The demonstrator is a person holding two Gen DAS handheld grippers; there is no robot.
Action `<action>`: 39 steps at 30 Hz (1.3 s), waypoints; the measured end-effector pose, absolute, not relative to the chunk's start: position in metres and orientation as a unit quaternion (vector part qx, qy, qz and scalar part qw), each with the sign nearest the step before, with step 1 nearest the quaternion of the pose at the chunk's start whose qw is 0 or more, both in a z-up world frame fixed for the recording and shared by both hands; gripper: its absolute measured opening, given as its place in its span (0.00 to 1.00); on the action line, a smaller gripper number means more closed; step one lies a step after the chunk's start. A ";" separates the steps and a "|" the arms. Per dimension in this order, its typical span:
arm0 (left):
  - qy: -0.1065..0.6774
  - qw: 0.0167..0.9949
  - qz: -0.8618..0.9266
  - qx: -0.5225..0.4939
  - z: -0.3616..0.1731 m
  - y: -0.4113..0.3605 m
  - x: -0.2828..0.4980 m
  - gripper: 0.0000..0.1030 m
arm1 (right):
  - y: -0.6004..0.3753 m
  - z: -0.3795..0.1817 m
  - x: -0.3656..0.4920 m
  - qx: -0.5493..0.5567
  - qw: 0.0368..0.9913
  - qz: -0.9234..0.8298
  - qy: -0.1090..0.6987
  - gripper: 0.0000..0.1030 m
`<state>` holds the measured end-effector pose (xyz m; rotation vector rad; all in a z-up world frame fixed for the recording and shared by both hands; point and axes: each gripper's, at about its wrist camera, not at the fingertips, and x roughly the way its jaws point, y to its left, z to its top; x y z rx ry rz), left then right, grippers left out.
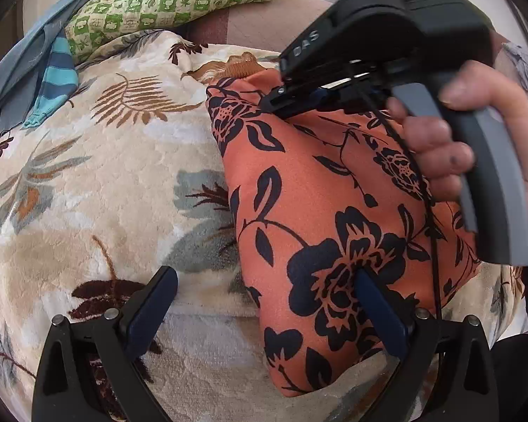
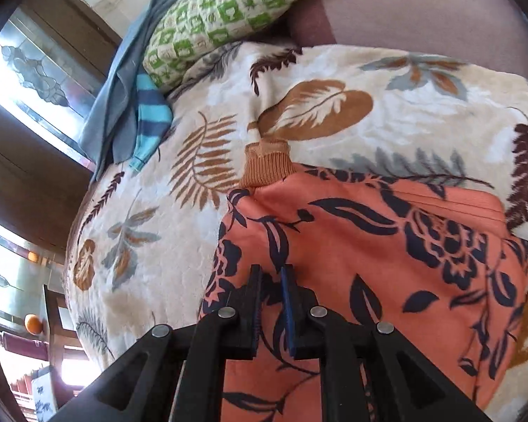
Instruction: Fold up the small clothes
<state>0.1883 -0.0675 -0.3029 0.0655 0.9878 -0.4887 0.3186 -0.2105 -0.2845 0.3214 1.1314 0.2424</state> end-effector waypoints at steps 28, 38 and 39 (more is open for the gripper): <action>0.453 0.860 -0.235 0.012 -0.318 -0.069 0.188 1.00 | -0.332 -0.291 0.154 0.302 0.842 0.006 0.447 0.11; 0.434 0.876 -0.207 0.024 -0.311 -0.063 0.168 1.00 | -0.306 -0.296 0.087 0.249 0.856 0.011 0.453 0.12; 0.429 0.880 -0.201 0.035 -0.308 -0.063 0.164 1.00 | -0.305 -0.296 0.082 0.243 0.860 0.012 0.448 0.12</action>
